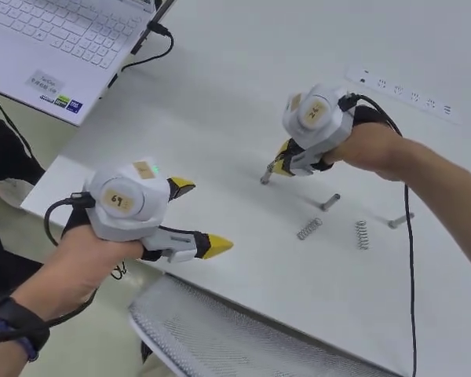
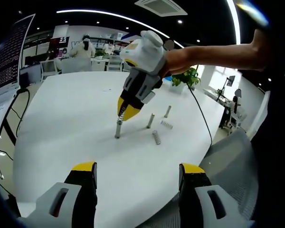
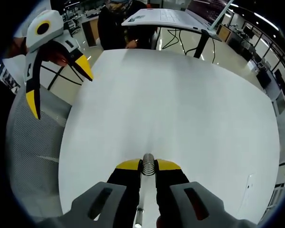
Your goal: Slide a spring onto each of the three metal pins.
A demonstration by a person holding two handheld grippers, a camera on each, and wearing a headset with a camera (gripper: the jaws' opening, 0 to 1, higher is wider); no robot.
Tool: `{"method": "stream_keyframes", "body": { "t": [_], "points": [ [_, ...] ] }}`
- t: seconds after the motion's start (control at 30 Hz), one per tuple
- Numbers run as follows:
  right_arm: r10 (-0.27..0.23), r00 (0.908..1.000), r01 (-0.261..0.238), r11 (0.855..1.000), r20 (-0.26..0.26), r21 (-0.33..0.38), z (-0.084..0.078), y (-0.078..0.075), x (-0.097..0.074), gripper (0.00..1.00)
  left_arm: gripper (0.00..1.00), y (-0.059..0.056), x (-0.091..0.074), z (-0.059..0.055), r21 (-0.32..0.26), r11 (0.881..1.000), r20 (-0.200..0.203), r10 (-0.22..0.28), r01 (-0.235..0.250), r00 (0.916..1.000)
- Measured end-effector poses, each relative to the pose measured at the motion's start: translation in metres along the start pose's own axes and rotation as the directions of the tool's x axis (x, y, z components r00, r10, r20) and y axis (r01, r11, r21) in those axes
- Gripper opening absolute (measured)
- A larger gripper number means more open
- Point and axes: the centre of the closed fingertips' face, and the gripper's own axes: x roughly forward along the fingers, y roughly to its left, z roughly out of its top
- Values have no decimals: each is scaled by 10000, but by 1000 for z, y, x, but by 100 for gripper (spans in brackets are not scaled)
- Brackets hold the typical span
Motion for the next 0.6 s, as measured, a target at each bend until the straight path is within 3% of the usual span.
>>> {"method": "stream_keyframes", "body": {
  "t": [0.6],
  "points": [
    [234, 9997, -234, 9997, -77, 8, 3, -1, 12, 9, 66, 0, 3, 1, -37, 10000, -8, -44, 44, 10000]
  ]
}}
